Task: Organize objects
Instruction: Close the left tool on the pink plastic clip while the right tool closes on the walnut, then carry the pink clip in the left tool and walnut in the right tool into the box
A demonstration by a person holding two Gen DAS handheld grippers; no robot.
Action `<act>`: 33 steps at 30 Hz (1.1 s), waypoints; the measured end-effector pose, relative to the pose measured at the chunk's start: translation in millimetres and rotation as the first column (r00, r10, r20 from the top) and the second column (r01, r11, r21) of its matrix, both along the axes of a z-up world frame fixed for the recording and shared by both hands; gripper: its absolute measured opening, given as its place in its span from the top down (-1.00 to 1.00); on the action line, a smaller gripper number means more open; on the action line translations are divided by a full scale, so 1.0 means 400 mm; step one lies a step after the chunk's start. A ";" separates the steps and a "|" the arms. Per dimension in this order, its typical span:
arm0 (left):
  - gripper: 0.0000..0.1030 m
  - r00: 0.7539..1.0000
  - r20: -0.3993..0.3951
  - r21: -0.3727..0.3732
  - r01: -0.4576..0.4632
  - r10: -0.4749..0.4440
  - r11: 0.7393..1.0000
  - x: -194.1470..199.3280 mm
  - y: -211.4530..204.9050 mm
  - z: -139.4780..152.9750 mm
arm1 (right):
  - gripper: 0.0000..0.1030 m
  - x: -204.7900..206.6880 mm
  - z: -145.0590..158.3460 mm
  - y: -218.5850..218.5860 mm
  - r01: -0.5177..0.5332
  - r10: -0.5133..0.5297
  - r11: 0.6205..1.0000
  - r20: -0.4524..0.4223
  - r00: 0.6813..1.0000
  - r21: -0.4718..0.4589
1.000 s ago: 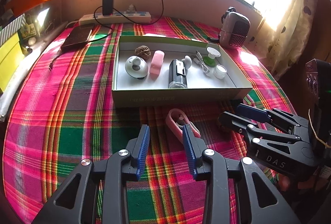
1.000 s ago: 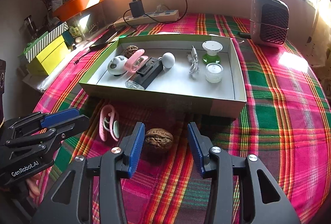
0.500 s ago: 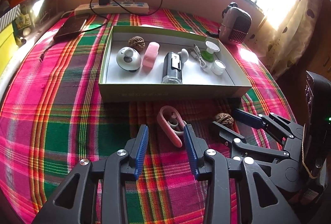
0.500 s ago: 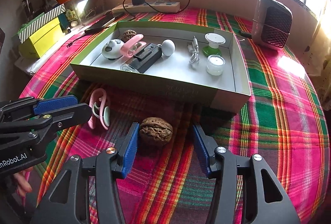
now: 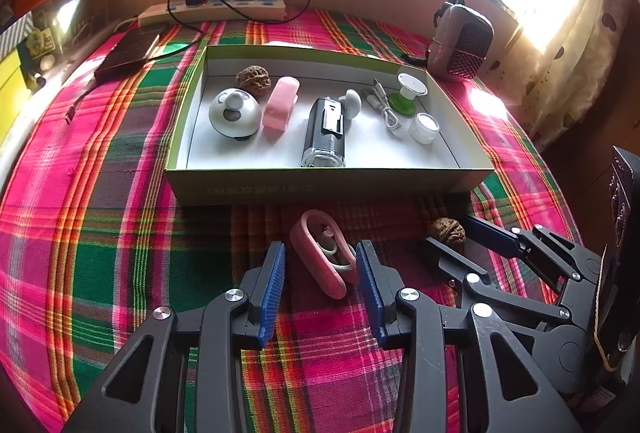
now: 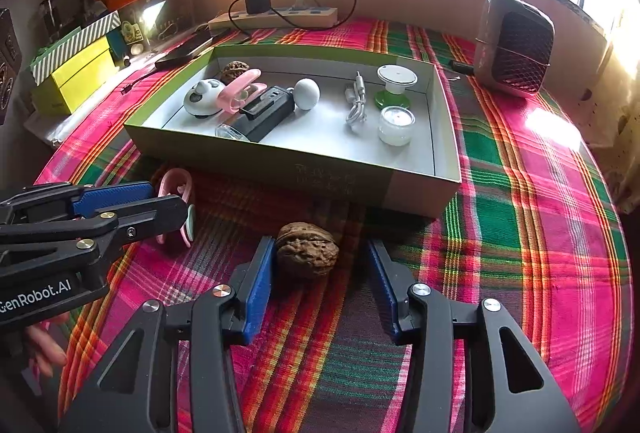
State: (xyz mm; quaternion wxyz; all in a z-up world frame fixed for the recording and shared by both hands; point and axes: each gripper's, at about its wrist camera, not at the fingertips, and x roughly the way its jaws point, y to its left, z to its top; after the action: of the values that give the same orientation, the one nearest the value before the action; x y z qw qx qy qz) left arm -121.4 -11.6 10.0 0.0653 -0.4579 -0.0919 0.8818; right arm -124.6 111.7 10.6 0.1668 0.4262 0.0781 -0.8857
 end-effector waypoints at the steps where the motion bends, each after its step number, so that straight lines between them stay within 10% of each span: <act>1: 0.32 1.000 0.001 -0.001 -0.003 0.003 1.000 -0.002 0.002 0.000 | 0.21 -0.001 0.000 0.004 0.002 -0.002 1.000 0.000 1.000 -0.004; 33: 0.45 1.000 0.003 -0.128 -0.030 0.031 0.991 -0.022 0.050 -0.014 | 0.37 -0.007 0.003 0.053 0.022 -0.022 0.999 0.010 1.000 -0.050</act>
State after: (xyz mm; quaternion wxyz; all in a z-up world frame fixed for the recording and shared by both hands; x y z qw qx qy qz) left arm -130.3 8.3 4.6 0.0223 -0.4617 -0.0424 0.8857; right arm -127.5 132.7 11.7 0.1679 0.4268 0.0504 -0.8872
